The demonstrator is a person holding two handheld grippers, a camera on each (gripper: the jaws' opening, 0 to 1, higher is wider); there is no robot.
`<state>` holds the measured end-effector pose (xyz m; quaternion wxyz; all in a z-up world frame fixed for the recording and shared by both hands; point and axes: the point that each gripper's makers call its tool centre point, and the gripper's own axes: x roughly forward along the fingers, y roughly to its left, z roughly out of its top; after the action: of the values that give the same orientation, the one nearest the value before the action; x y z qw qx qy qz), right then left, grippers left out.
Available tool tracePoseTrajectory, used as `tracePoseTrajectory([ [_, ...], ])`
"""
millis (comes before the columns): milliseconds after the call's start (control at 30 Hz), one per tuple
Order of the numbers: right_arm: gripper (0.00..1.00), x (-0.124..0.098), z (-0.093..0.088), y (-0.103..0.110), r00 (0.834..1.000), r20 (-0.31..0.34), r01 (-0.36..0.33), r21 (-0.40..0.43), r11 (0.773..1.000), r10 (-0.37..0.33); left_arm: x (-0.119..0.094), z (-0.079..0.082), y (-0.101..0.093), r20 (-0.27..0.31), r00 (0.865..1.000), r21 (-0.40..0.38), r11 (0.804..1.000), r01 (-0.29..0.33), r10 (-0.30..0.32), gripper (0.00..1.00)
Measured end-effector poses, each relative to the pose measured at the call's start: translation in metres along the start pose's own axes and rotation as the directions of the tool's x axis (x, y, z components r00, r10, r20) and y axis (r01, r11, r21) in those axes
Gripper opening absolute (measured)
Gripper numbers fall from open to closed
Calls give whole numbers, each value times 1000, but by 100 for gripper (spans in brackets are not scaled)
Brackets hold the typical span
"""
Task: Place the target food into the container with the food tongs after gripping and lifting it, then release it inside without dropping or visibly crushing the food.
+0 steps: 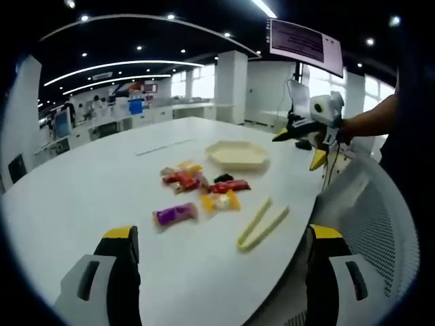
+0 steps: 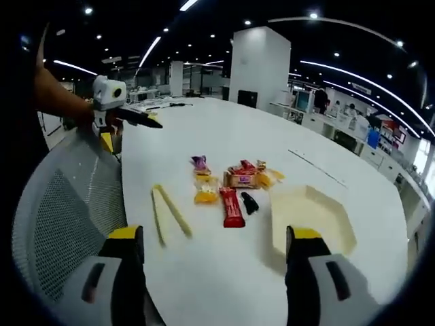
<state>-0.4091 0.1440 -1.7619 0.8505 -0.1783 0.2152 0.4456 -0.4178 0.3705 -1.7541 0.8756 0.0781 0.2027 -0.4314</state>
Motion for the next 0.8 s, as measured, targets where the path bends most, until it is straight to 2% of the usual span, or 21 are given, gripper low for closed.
tracePoseTrajectory([
  [267, 80, 24, 0, 20, 994, -33, -104, -67, 992, 102, 0, -3, 3, -5, 1000, -10, 1000, -6, 6, 99],
  [400, 77, 36, -6, 30, 988, -56, -150, -92, 984, 145, 1, -6, -1, -24, 1000, 14, 1000, -1, 1, 99],
  [633, 65, 59, -18, 53, 967, -110, -242, -125, 962, 229, 3, -4, -8, -9, 999, 24, 999, 34, -34, 98],
  [800, 55, 69, -22, 56, 960, -135, -266, -154, 952, 246, 4, -4, -10, -11, 999, 29, 999, 45, -45, 97],
])
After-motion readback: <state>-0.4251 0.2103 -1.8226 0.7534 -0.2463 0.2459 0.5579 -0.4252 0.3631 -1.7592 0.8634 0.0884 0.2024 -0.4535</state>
